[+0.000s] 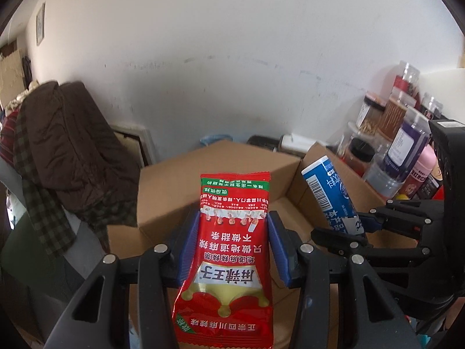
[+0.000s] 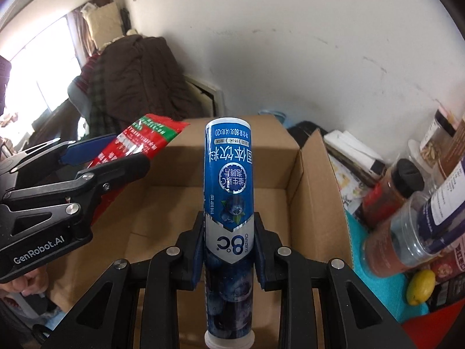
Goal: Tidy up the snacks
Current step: 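Open both grippers to drop the tube and red packet into the box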
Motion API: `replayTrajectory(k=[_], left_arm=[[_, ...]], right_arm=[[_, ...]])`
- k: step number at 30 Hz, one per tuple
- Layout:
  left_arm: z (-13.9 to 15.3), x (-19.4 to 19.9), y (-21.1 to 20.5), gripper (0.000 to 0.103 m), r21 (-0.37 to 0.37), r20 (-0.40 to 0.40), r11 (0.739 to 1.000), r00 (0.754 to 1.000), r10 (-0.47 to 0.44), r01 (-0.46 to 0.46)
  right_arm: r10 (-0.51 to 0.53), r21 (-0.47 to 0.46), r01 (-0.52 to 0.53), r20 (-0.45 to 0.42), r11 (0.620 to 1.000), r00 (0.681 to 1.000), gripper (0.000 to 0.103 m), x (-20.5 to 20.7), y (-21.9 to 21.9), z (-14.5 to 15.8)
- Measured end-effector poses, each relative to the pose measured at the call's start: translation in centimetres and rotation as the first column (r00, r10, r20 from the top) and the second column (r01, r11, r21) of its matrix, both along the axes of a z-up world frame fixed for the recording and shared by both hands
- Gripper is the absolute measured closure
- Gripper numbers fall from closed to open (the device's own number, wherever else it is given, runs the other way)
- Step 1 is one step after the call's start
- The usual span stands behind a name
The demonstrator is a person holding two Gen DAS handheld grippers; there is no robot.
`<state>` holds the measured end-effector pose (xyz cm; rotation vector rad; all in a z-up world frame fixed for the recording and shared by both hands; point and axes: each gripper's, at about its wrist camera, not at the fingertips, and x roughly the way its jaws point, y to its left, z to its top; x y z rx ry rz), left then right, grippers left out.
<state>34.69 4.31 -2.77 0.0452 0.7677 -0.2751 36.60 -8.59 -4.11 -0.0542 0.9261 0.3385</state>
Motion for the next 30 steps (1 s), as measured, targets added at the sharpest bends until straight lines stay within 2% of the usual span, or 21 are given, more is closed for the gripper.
replayTrajectory(k=[6, 11, 13, 15, 17, 23, 30], left_arm=[[-1.8, 1.0, -0.5, 0.057, 0.031, -0.087, 1.000, 0.996, 0.002, 0.001], [-2.6, 1.3, -0.4, 0.053, 0.065, -0.123, 0.997, 0.991, 0.048, -0.040], [-2.6, 1.3, -0.2, 0.051, 0.084, -0.116, 0.995, 0.991, 0.070, -0.061], [-2.4, 1.2, -0.2, 0.040, 0.101, -0.109, 0.992, 0.991, 0.083, -0.072], [-2.1, 1.0, -0.1, 0.038, 0.103, -0.100, 0.991, 0.991, 0.090, -0.080], [-0.2, -0.4, 0.2, 0.038, 0.093, -0.067, 0.992, 0.993, 0.093, -0.087], [3.4, -3.2, -0.1, 0.038, 0.070, -0.003, 0.994, 0.996, 0.084, -0.084]], right_arm=[[-0.024, -0.045, 0.022, -0.042, 0.999, 0.999, 0.075, 0.3, -0.3, -1.2], [-0.048, -0.053, 0.044, -0.080, 0.998, 0.996, 0.071, 0.4, -0.8, -1.9], [-0.052, -0.059, 0.048, -0.080, 0.997, 0.995, 0.065, 0.5, -0.8, -1.8], [-0.052, -0.063, 0.048, -0.075, 0.997, 0.996, 0.058, 0.4, -0.7, -1.6], [-0.054, -0.077, 0.049, -0.063, 0.996, 0.997, 0.053, 0.1, -0.5, -1.3], [-0.062, -0.073, 0.059, -0.039, 0.996, 0.997, 0.053, -1.0, -0.9, 0.2], [-0.075, -0.050, 0.077, 0.028, 0.996, 0.997, 0.053, -3.2, -1.4, 3.7]])
